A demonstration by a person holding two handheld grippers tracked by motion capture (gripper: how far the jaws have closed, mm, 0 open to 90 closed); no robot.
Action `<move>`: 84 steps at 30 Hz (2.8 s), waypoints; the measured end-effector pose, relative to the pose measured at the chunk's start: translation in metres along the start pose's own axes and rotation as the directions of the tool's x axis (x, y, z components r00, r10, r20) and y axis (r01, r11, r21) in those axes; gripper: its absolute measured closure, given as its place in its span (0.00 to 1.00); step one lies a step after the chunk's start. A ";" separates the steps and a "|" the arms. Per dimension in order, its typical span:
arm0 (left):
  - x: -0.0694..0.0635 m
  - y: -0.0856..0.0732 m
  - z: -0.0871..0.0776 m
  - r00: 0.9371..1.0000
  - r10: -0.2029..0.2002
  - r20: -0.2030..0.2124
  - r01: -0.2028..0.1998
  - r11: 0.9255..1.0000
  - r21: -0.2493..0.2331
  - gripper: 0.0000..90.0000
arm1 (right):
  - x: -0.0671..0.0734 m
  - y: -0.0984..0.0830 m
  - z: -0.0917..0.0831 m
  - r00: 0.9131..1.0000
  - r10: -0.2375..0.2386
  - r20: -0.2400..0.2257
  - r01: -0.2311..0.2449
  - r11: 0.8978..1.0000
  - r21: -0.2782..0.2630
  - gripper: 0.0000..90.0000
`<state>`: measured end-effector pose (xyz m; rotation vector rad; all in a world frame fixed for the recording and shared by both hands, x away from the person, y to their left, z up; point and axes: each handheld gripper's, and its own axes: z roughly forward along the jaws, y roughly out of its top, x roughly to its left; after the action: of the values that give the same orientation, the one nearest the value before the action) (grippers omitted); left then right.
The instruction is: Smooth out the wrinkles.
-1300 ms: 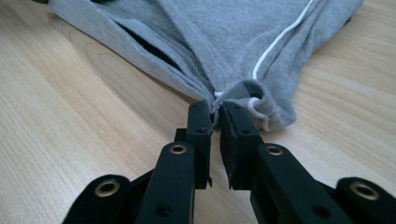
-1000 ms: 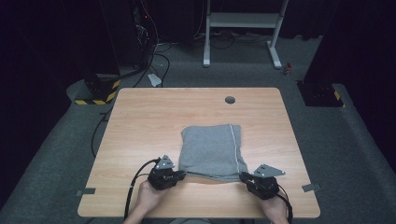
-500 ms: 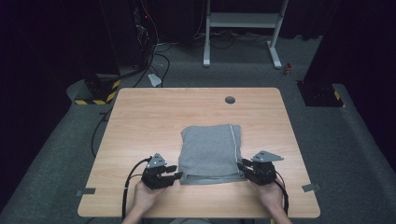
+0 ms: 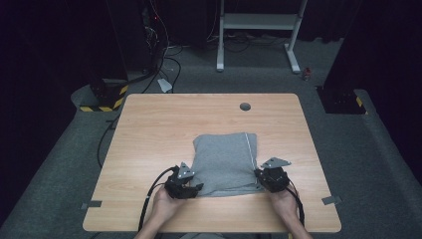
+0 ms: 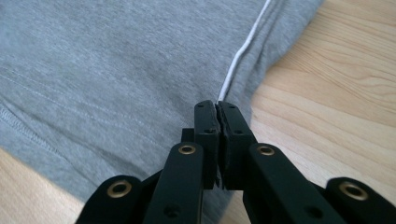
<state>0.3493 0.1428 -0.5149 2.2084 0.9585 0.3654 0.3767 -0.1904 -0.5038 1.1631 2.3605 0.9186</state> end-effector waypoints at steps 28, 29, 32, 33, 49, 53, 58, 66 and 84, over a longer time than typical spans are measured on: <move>0.105 0.072 0.055 0.942 -0.320 -0.098 0.317 0.947 -0.045 0.56 | -0.036 0.075 0.043 0.993 0.118 0.029 -0.116 0.991 -0.072 0.75; 0.108 0.073 0.060 0.937 -0.337 -0.092 0.335 0.941 -0.042 0.57 | -0.037 0.078 0.047 0.992 0.122 0.030 -0.119 0.991 -0.067 0.75; 0.110 0.075 0.065 0.941 -0.323 -0.101 0.323 0.946 -0.016 0.60 | -0.038 0.078 0.051 0.992 0.125 0.028 -0.123 0.990 -0.063 0.75; 0.112 0.076 0.067 0.943 -0.320 -0.095 0.319 0.947 -0.024 0.63 | -0.039 0.076 0.056 0.991 0.130 0.025 -0.129 0.991 -0.042 0.75; 0.127 0.100 0.051 0.956 -0.261 -0.134 0.257 0.965 -0.050 1.00 | -0.040 0.077 0.049 0.997 0.070 0.033 -0.068 0.995 -0.067 0.93; 0.128 0.105 0.054 0.954 -0.254 -0.159 0.250 0.967 -0.043 0.92 | -0.043 0.074 0.061 0.996 0.052 0.071 -0.049 0.998 -0.033 0.87; 0.108 0.107 0.054 0.964 -0.245 -0.100 0.234 0.966 -0.106 0.66 | -0.040 0.074 0.060 0.994 0.044 0.100 -0.040 0.998 -0.047 0.73; 0.052 0.105 0.059 0.996 -0.091 0.011 0.092 0.988 -0.121 0.53 | -0.017 0.079 0.051 1.000 -0.011 -0.015 0.009 0.994 -0.112 0.72; 0.038 0.055 0.032 0.996 -0.086 -0.012 0.085 0.994 -0.074 0.44 | -0.027 0.033 0.030 1.000 0.029 -0.011 -0.030 0.996 -0.085 0.61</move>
<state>0.4205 0.1283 -0.5002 2.0936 1.0282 0.3722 0.4290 -0.1851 -0.5022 1.1659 2.2938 1.0270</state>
